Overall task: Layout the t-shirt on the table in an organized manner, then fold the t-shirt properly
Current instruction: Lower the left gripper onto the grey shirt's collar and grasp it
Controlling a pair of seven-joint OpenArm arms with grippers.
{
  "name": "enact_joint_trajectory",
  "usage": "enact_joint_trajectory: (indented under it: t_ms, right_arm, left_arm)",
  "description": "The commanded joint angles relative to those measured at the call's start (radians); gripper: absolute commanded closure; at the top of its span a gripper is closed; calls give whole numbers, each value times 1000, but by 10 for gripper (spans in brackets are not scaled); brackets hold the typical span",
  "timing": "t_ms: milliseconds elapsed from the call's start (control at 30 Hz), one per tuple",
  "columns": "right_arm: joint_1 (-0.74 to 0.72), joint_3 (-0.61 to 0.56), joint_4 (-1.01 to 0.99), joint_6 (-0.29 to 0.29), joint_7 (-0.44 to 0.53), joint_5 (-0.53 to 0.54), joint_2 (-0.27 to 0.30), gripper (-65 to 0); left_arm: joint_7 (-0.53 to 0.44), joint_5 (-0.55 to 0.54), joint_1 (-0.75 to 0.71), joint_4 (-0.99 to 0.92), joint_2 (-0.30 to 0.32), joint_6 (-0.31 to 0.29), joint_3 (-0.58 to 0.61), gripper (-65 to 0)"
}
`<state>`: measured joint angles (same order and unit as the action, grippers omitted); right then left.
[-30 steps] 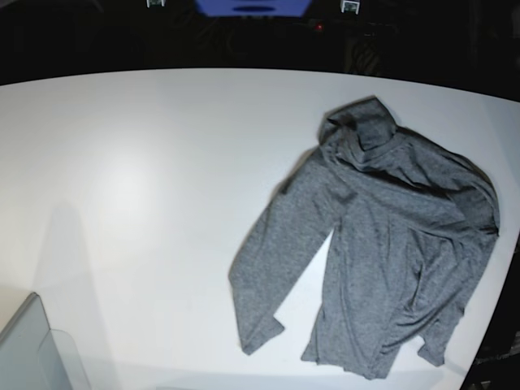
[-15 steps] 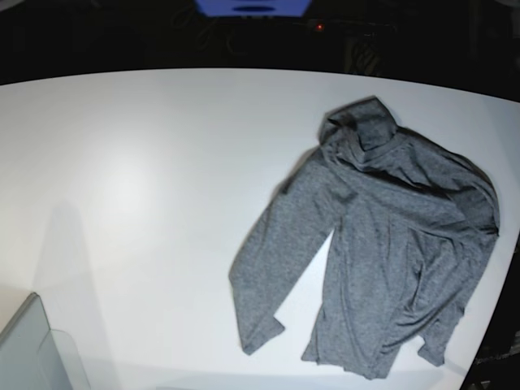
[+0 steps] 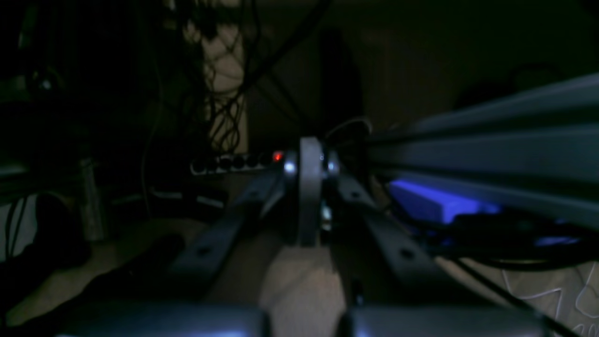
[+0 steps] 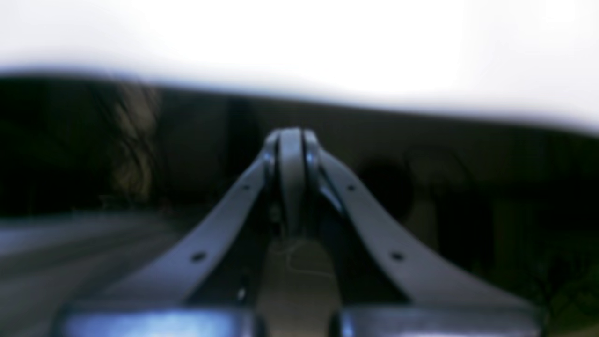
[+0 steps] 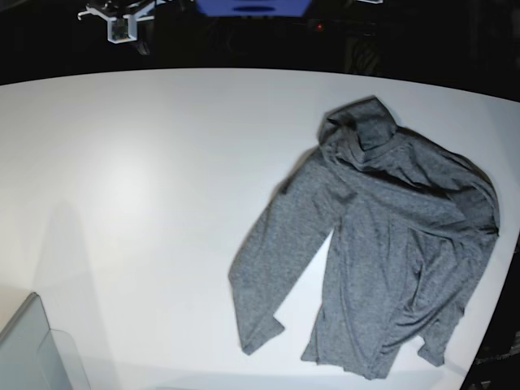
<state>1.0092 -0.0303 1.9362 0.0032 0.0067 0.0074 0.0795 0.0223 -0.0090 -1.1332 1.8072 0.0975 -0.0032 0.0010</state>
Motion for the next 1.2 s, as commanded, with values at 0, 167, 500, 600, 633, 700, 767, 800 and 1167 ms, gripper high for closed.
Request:
enact_joint_trajectory:
  t_ms: [0,167,500,600,633,700,767,800,1167]
  right_arm:
    - [13,-7,36,4,23,1,-1,0]
    - [-56,-76,84,4,23,1,-1,0]
    - [-298,-409,81,4,-172,1,-1,-112]
    - [-387,-521,81,2,-305,1,-1,-202]
    - [-412,-550,81,-1,-337,1,-1,-226]
    - [-445,-583,81,-1,-382,1,-1,-255]
    - [-461,-593,81,-1,-399,1,-1,-256]
    - [-462,-593,81,-1,-399,1,-1,-256]
    - [-459,-543,79,-2,-393,4,105,-256]
  left_arm:
    - [-20,1,-28,33,1,-1,0,-1]
    - [-20,1,-44,95,9,-1,-2,-1]
    - [-20,1,-40,141,40,7,-2,-4]
    - [-22,1,-35,161,34,7,-2,-5]
    - [-22,1,-31,179,32,7,1,-5]
    - [-22,1,-9,207,32,7,11,-16]
    - [-22,1,15,216,25,7,35,-71]
    - [-22,1,38,216,17,9,44,-119]
    - [-17,1,289,194,-45,9,40,-338]
